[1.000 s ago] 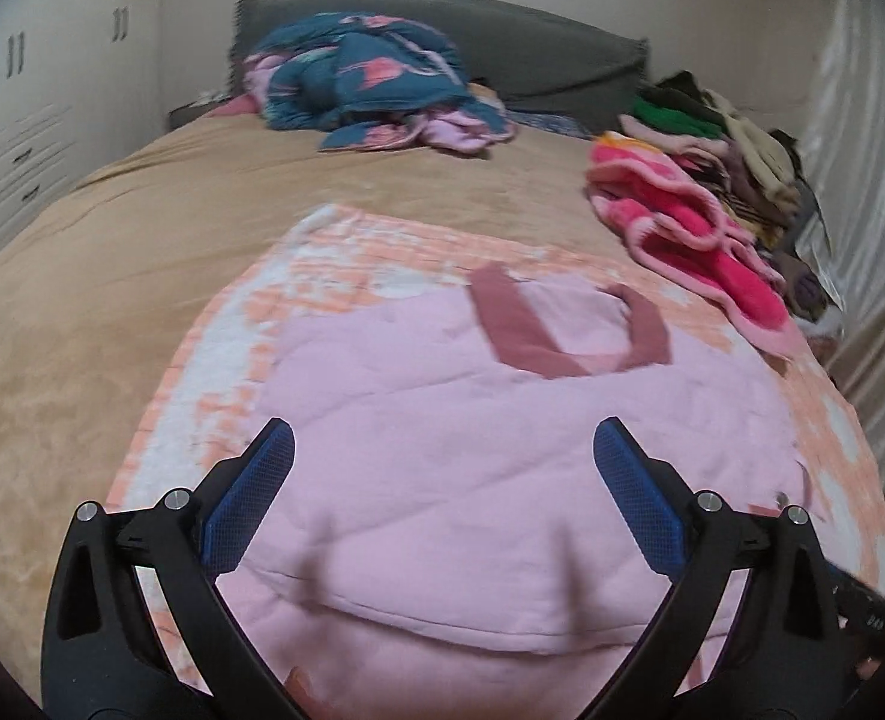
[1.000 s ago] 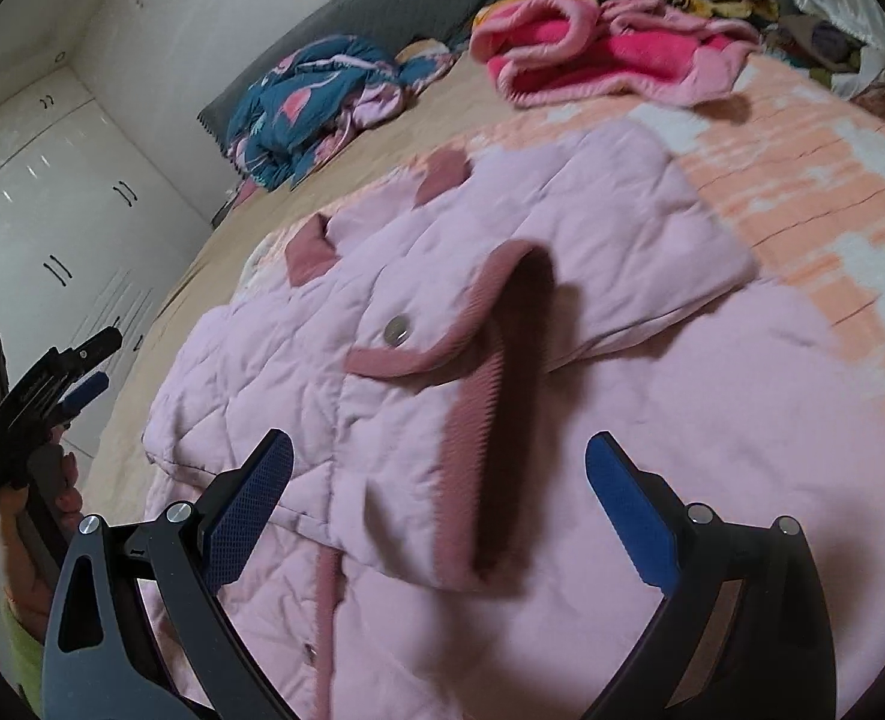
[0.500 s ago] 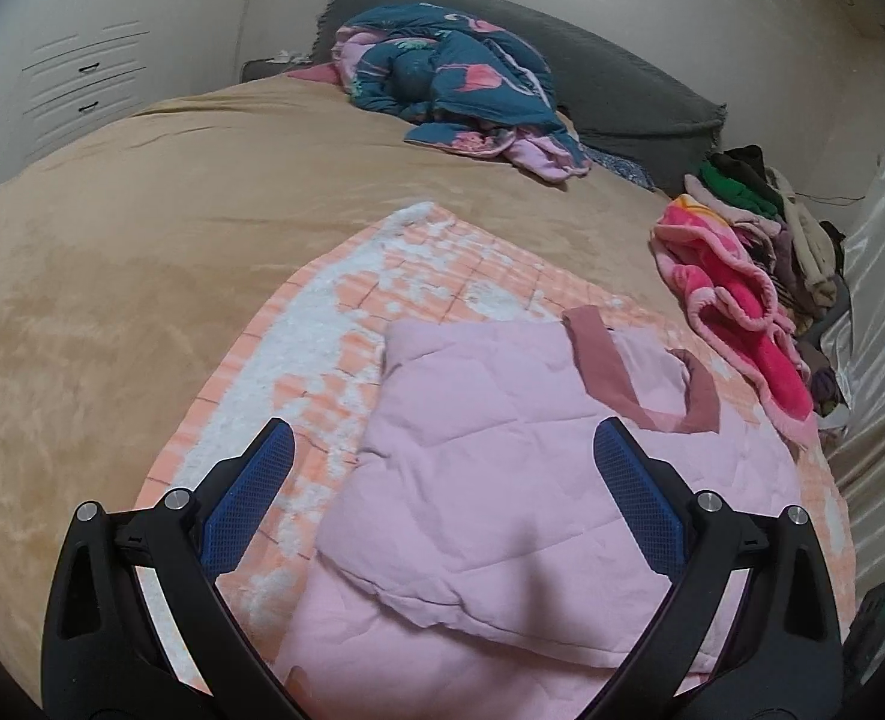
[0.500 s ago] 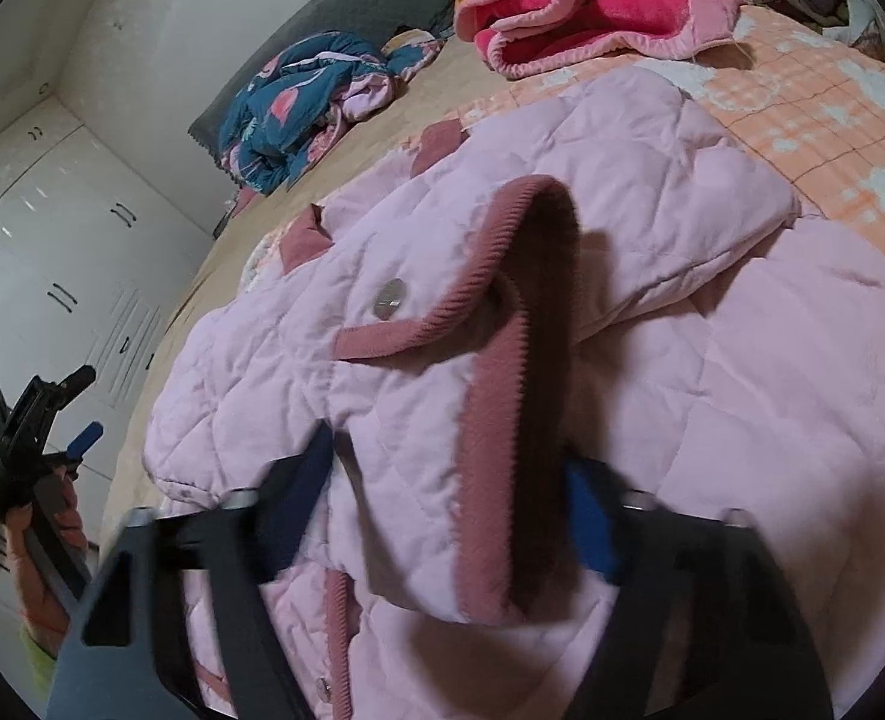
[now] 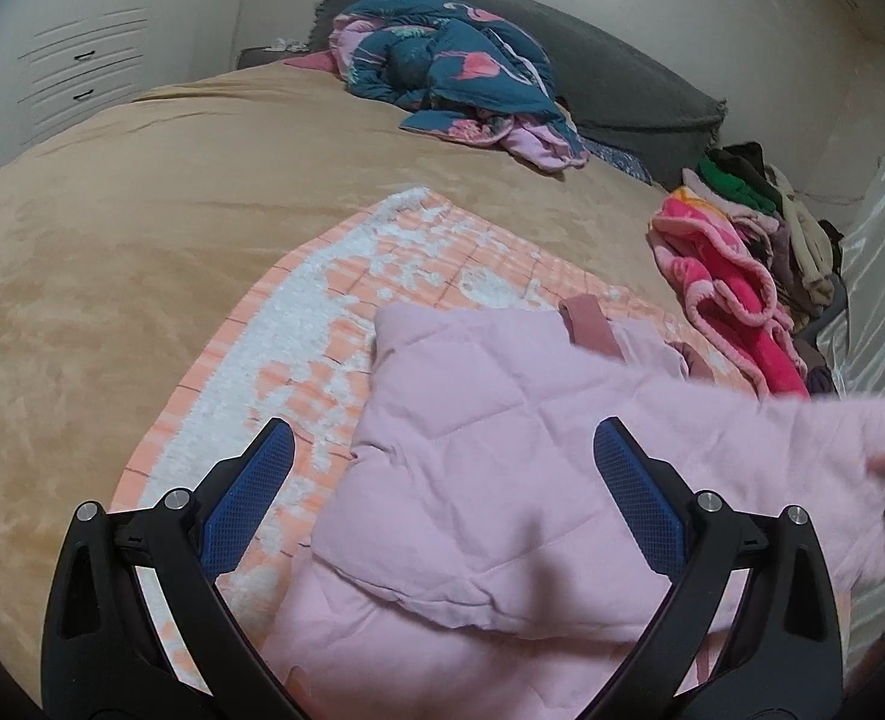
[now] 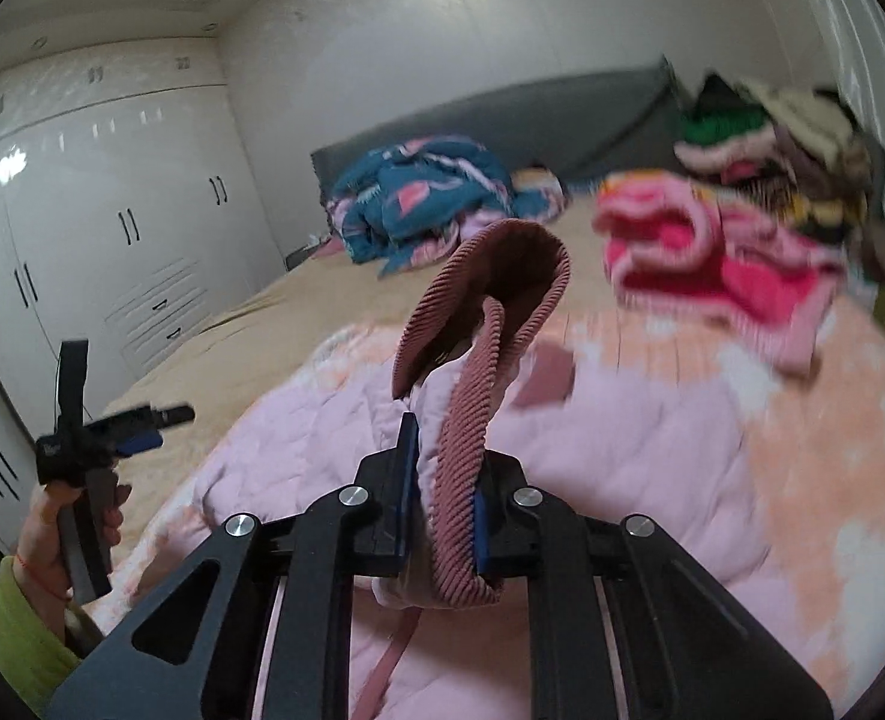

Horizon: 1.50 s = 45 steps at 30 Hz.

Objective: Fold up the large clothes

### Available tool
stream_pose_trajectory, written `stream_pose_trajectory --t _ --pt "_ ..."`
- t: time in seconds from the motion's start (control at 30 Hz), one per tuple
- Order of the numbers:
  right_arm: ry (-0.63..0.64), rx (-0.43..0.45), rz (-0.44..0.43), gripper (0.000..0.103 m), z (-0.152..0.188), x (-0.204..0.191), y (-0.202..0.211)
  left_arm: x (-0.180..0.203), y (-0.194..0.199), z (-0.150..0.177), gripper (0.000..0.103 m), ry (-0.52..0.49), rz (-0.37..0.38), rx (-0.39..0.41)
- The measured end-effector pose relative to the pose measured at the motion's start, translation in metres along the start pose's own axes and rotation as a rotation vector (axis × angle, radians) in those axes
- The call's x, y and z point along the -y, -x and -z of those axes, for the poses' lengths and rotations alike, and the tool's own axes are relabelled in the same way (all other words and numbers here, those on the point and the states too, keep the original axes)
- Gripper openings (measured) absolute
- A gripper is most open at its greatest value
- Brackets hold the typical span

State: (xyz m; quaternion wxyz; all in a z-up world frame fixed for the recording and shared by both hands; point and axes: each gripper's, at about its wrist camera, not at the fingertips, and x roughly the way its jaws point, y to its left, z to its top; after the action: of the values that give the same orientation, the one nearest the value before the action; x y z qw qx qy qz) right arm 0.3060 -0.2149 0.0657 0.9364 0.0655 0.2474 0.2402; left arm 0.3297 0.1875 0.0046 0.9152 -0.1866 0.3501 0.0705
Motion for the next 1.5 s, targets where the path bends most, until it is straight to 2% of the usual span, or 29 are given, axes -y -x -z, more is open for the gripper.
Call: stream_pose_trajectory --t 0.27,0.4,0.57,0.7,0.83,0.9,0.93,1.07,1.17,1.27,1.5 --pt "-0.004 -0.063 0.088 0.014 0.006 0.023 -0.024 0.026 -0.014 0.013 0.093 -0.105 0.014 -0.037" --pt "-0.032 -0.103 0.109 0.014 0.019 0.031 -0.039 0.042 -0.020 0.021 0.093 -0.172 0.010 -0.050" --pt "-0.083 -0.145 0.119 0.014 0.034 0.042 -0.051 0.054 -0.025 0.026 0.093 -0.209 0.009 -0.061" --pt "-0.157 -0.163 0.101 0.022 0.042 0.053 -0.054 0.063 -0.029 0.031 0.093 -0.241 0.011 -0.067" --pt "-0.159 -0.183 0.126 0.032 0.045 0.053 -0.054 0.073 -0.030 0.037 0.091 -0.263 0.022 -0.071" --pt "-0.146 -0.171 0.159 0.054 0.044 0.050 -0.049 0.080 -0.031 0.040 0.088 -0.282 0.034 -0.074" --pt "-0.133 -0.151 0.173 0.056 0.042 0.048 -0.044 0.083 -0.031 0.042 0.087 -0.294 0.034 -0.075" --pt "-0.092 -0.124 0.175 0.056 0.035 0.040 -0.036 0.088 -0.040 0.049 0.075 -0.319 0.023 -0.103" --pt "-0.032 -0.124 0.167 0.058 0.028 0.028 -0.037 0.084 -0.056 0.056 0.075 -0.315 -0.013 -0.157" --pt "0.026 -0.136 0.146 0.065 0.024 0.014 -0.041 0.073 -0.069 0.059 0.075 -0.289 -0.026 -0.193" --pt "0.145 -0.167 0.082 0.069 0.017 -0.026 -0.059 0.070 -0.075 0.065 0.076 -0.302 -0.042 -0.207"
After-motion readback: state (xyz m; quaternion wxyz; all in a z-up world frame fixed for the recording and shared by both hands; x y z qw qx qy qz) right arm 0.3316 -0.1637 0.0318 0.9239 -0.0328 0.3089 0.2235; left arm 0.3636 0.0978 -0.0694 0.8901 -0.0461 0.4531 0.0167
